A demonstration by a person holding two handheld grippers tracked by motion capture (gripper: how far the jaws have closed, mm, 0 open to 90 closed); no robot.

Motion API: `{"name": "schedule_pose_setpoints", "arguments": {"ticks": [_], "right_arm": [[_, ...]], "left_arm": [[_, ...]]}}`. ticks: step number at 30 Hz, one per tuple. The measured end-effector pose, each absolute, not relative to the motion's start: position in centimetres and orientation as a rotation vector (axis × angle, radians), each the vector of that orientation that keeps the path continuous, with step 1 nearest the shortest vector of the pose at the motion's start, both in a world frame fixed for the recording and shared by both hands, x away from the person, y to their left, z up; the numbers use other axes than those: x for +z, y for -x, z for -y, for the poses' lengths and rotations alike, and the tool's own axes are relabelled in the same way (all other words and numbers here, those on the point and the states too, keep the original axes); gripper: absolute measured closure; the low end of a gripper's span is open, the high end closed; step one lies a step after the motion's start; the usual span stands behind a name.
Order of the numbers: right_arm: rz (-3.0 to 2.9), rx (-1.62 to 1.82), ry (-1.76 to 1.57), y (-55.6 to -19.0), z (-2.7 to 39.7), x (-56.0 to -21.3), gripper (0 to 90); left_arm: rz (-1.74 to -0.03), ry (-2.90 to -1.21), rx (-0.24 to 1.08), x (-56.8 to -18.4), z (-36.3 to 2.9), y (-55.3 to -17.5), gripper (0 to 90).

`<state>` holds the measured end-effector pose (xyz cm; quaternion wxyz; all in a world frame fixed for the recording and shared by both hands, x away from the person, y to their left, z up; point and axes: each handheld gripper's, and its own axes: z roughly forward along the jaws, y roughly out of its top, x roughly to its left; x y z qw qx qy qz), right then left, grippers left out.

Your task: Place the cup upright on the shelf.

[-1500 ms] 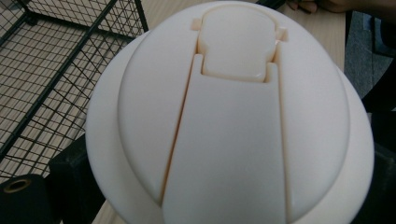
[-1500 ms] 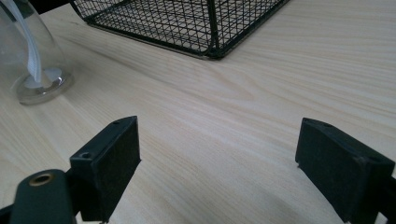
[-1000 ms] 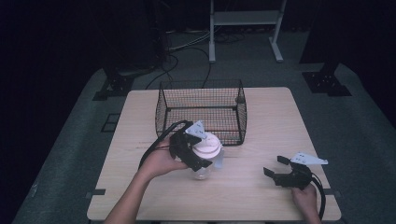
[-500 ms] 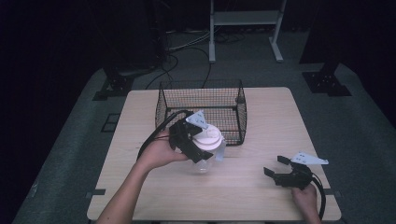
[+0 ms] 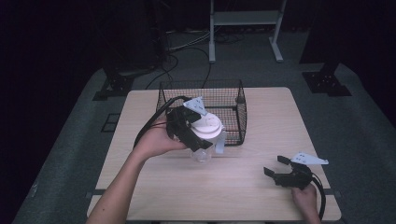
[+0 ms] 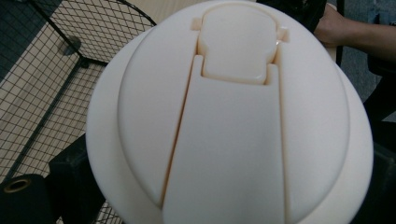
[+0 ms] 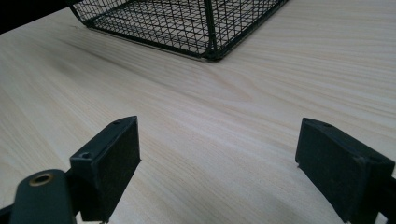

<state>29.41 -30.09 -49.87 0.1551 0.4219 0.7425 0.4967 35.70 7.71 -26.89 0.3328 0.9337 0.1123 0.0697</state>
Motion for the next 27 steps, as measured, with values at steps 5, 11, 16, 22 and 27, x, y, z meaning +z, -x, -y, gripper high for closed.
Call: {"name": "schedule_pose_setpoints", "arguments": {"ticks": [5,11,16,22,27], "right_arm": [[-2.127,1.425,-1.209,-29.4,30.1,-49.9,12.9],[-2.126,1.425,-1.211,-29.4,30.1,-49.9,12.9],[-2.126,1.426,-1.208,-29.4,30.1,-49.9,12.9],[-2.127,1.428,-1.21,-29.4,30.1,-49.8,12.9],[-2.126,1.43,-1.21,-29.4,30.1,-49.9,12.9]], "left_arm": [[-0.296,-2.44,0.196,-26.0,-7.5,-36.3,5.8],[-0.3,-2.437,0.202,-25.1,-7.3,-37.0,5.8],[-0.307,-2.434,0.209,-24.2,-7.0,-37.7,5.8],[-0.314,-2.438,0.227,-23.1,-6.5,-38.7,5.8],[-0.327,-2.445,0.231,-22.5,-6.1,-39.6,5.8]]}}
